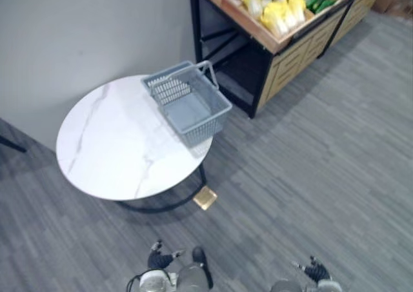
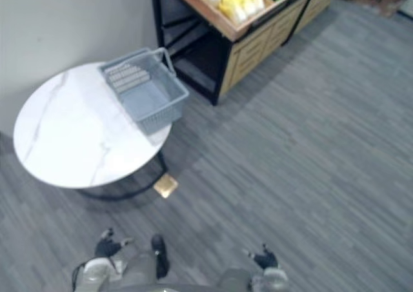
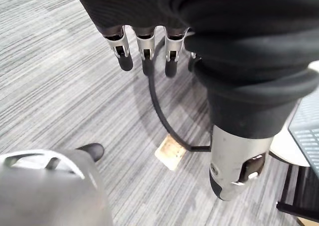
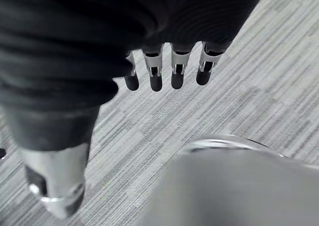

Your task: Pick vegetable in the basket

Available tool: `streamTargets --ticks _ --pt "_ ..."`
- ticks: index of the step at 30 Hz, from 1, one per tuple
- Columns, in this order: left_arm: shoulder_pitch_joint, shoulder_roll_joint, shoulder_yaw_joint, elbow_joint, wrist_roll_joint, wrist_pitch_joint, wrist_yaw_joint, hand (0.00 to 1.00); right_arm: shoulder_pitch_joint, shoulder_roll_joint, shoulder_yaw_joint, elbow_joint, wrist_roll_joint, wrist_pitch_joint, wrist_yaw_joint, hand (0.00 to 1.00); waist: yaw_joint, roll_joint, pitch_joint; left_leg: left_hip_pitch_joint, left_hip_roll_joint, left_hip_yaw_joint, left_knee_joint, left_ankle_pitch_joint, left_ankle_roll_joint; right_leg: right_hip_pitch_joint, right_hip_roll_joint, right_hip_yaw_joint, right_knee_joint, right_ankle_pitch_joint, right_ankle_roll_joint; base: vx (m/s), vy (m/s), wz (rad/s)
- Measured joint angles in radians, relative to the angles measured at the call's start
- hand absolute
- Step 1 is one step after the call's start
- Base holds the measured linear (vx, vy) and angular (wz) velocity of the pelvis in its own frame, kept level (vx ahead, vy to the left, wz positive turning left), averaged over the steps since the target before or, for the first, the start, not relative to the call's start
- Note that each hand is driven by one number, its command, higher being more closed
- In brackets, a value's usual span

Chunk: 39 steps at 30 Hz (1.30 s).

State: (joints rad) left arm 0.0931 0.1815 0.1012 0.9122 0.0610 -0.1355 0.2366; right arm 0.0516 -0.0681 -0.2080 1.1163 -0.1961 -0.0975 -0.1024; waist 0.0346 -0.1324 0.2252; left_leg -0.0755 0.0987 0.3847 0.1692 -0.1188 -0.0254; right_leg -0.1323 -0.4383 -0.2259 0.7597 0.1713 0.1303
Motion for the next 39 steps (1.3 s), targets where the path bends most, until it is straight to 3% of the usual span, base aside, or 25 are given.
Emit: streamTargets --ticks 1,2,3,4,5,6,9,10,12,14,15,17,21,24,30,34,37,39 --pt "0.005 0.005 -0.002 -0.001 0.000 0.006 0.001 0.00 0.007 0.000 0.008 -0.001 0.000 0.000 0.000 0.00 -0.005 0.010 0.005 0.023 0.001 -0.006 -0.007 -0.009 0.007 -0.022 -0.001 0.023 0.051 0.050 0.010 0.27 0.046 0.07" --pt "0.009 0.012 -0.012 -0.002 0.000 0.014 0.002 0.00 0.009 -0.004 0.020 -0.001 -0.001 -0.002 0.002 0.00 -0.012 0.007 0.004 0.054 0.011 -0.018 -0.008 -0.026 0.013 -0.072 0.011 0.031 0.159 -0.027 0.002 0.25 -0.005 0.09" --pt "0.007 0.023 -0.016 -0.003 0.000 0.015 0.004 0.00 0.008 -0.008 0.024 -0.003 -0.001 -0.004 0.004 0.00 -0.010 0.008 0.005 0.077 0.022 -0.026 -0.011 -0.035 0.018 -0.120 0.035 0.002 0.223 -0.151 -0.009 0.25 -0.011 0.18" --pt "0.006 0.024 -0.015 -0.006 0.000 0.014 0.004 0.00 0.008 -0.009 0.028 -0.004 -0.001 -0.004 0.004 0.00 -0.011 0.010 0.006 0.087 0.025 -0.037 -0.014 -0.040 0.017 -0.133 0.043 -0.034 0.221 -0.200 -0.006 0.27 -0.029 0.30" --pt "0.004 0.023 -0.015 -0.008 0.000 0.014 0.005 0.00 0.008 -0.010 0.032 -0.005 -0.001 -0.005 0.004 0.00 -0.013 0.010 0.006 0.103 0.026 -0.048 -0.024 -0.045 0.016 -0.151 0.055 -0.082 0.184 -0.256 -0.014 0.28 -0.058 0.56" --pt "0.002 0.017 -0.009 -0.006 0.001 0.014 0.004 0.00 0.002 -0.013 0.039 -0.004 -0.001 -0.006 0.005 0.00 -0.018 0.013 0.008 0.126 0.026 -0.070 -0.043 -0.044 0.008 -0.171 0.094 -0.128 0.032 -0.287 -0.031 0.35 -0.104 0.69" --pt "-0.003 0.008 0.010 -0.003 0.001 0.014 0.003 0.00 -0.012 -0.013 0.037 -0.001 -0.002 -0.003 0.006 0.00 -0.033 0.019 0.008 0.146 0.022 -0.127 -0.067 -0.036 -0.012 -0.173 0.168 -0.087 -0.353 -0.254 0.003 0.34 -0.167 0.84" --pt "-0.009 0.008 0.015 0.001 0.002 0.014 0.003 0.00 -0.012 -0.013 0.032 -0.001 -0.002 -0.003 0.011 0.00 -0.034 0.020 0.008 0.154 0.020 -0.154 -0.073 -0.035 -0.034 -0.163 0.192 -0.032 -0.512 -0.202 0.014 0.47 -0.296 1.10" --pt "-0.006 0.016 0.021 0.006 0.003 0.014 0.002 0.00 0.001 -0.011 0.024 0.003 -0.002 0.000 0.019 0.00 -0.033 0.005 -0.001 0.189 0.012 -0.197 -0.085 -0.049 -0.082 -0.132 0.195 0.020 -0.583 -0.062 -0.004 0.38 -0.315 1.03" --pt "0.000 -0.027 0.046 0.037 0.013 0.013 0.009 0.00 -0.011 -0.049 0.022 0.009 -0.003 0.001 0.021 0.00 -0.023 0.082 -0.031 0.196 0.076 -0.233 -0.097 -0.038 -0.148 -0.111 0.233 -0.048 -0.547 -0.095 -0.052 0.33 -0.320 0.66" --pt "0.009 -0.064 0.058 0.046 0.024 0.013 0.015 0.00 -0.027 -0.076 0.021 0.008 -0.003 -0.001 0.023 0.00 -0.026 0.127 -0.047 0.181 0.123 -0.232 -0.098 -0.024 -0.160 -0.086 0.277 -0.093 -0.599 -0.119 -0.064 0.31 -0.267 0.53" --pt "0.014 -0.082 0.064 0.068 0.024 0.014 0.015 0.00 -0.053 -0.086 0.018 0.009 -0.003 0.001 0.022 0.00 -0.028 0.148 -0.052 0.153 0.150 -0.246 -0.101 0.029 -0.174 -0.058 0.303 -0.138 -0.640 -0.128 -0.079 0.26 -0.255 0.55" --pt "0.017 -0.101 0.065 0.078 0.020 0.014 0.014 0.00 -0.040 -0.095 -0.023 0.019 -0.001 0.000 0.018 0.00 -0.035 0.148 -0.054 0.122 0.159 -0.275 -0.121 0.145 -0.176 0.026 0.304 -0.257 -0.708 -0.137 -0.093 0.12 -0.165 0.82" --pt "0.018 -0.099 0.065 0.077 0.021 0.015 0.012 0.00 -0.039 -0.109 -0.037 0.019 0.000 -0.001 0.017 0.00 -0.036 0.149 -0.056 0.118 0.157 -0.174 -0.160 0.191 -0.172 0.056 0.303 -0.317 -0.744 -0.136 -0.093 0.06 -0.063 0.67" --pt "0.029 -0.098 0.065 0.083 0.025 0.017 -0.005 0.00 -0.055 -0.113 -0.015 -0.011 -0.002 -0.003 0.018 0.00 -0.034 0.146 -0.059 0.150 0.136 -0.073 -0.219 0.190 -0.172 0.084 0.321 -0.297 -0.834 -0.080 -0.083 0.01 0.035 -0.06" --pt "0.019 -0.094 0.063 0.082 0.025 0.017 -0.005 0.00 -0.070 -0.137 0.071 -0.119 -0.044 -0.001 0.021 0.00 -0.042 0.146 -0.059 0.152 0.125 -0.038 -0.218 0.143 -0.165 0.079 0.318 -0.275 -0.865 -0.042 -0.073 -0.03 0.095 -0.18" --pt "0.019 -0.085 0.062 0.069 0.024 0.015 -0.005 0.00 -0.119 -0.213 0.126 -0.212 -0.086 -0.003 0.024 0.00 -0.039 0.144 -0.058 0.147 0.123 -0.030 -0.219 0.091 -0.163 0.060 0.316 -0.264 -0.865 -0.021 -0.068 -0.06 0.118 -0.12" --pt "0.019 -0.055 0.055 0.062 0.024 0.016 -0.005 0.00 -0.225 -0.290 0.186 -0.283 -0.122 -0.002 0.024 0.00 -0.030 0.116 -0.047 0.124 0.097 -0.015 -0.210 0.074 -0.156 0.028 0.291 -0.242 -0.865 0.003 -0.060 -0.11 0.110 -0.21"
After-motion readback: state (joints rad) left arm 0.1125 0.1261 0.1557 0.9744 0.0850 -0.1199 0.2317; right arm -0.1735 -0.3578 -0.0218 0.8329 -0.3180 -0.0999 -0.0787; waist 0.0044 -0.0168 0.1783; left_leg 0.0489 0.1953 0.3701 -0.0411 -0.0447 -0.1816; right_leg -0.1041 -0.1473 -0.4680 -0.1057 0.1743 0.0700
